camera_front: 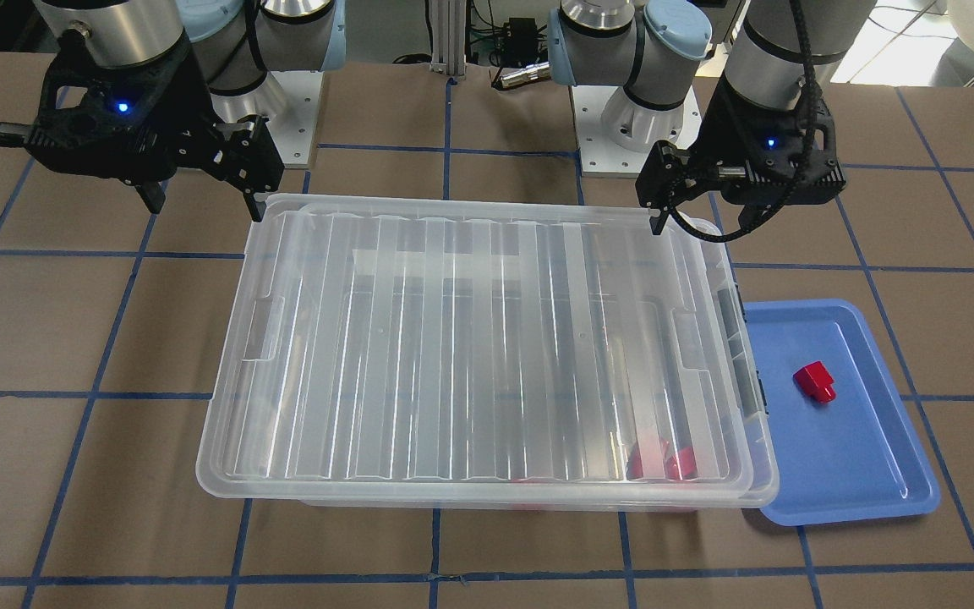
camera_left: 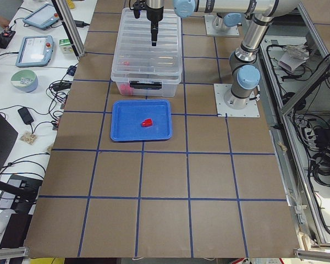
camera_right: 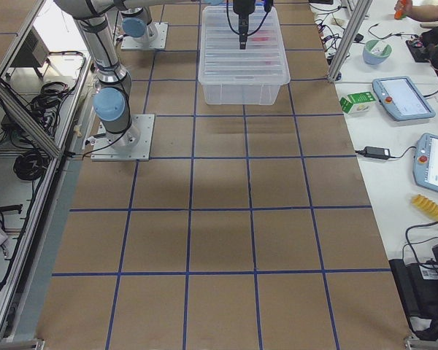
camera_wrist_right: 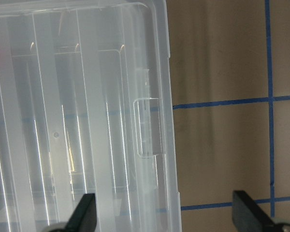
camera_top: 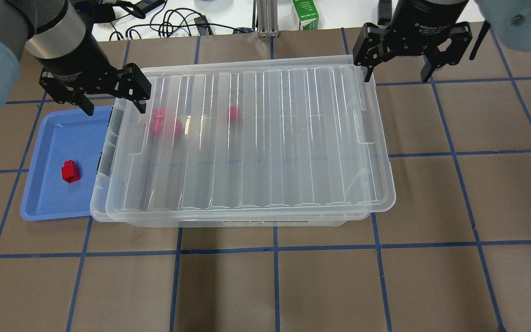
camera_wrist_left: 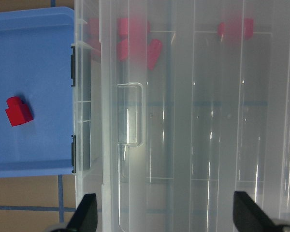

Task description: Place red block in blue tray from box

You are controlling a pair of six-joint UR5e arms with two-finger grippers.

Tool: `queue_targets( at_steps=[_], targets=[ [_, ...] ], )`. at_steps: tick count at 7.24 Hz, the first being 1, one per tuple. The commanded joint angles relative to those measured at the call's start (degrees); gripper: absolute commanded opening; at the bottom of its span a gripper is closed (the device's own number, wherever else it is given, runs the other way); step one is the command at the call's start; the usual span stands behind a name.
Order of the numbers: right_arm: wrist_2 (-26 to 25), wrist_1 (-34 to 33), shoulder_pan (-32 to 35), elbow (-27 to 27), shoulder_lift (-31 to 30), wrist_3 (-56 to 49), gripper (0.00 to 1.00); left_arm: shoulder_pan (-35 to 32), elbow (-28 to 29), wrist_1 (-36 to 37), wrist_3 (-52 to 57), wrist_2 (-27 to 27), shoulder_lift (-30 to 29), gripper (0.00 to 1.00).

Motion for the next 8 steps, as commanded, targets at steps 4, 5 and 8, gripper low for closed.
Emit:
queue_targets(
  at_steps=[4,5,8],
  targets=[
    [-0.4,-1.0,0.2,0.3,0.3,0.4,1.0,-0.1,0.4,0.0,-0.1,0.0,-0.4,1.0],
    [-0.6,-1.0,0.2,0.2,0.4,0.6,1.0,0.1,0.4,0.5,0.1,-0.6,-0.5,1.0],
    [-0.2,-1.0,0.3,0.1,0.4,0.7,1.0,0.0,0.4,0.6,0.0,-0.6,-0.4,1.0]
  ],
)
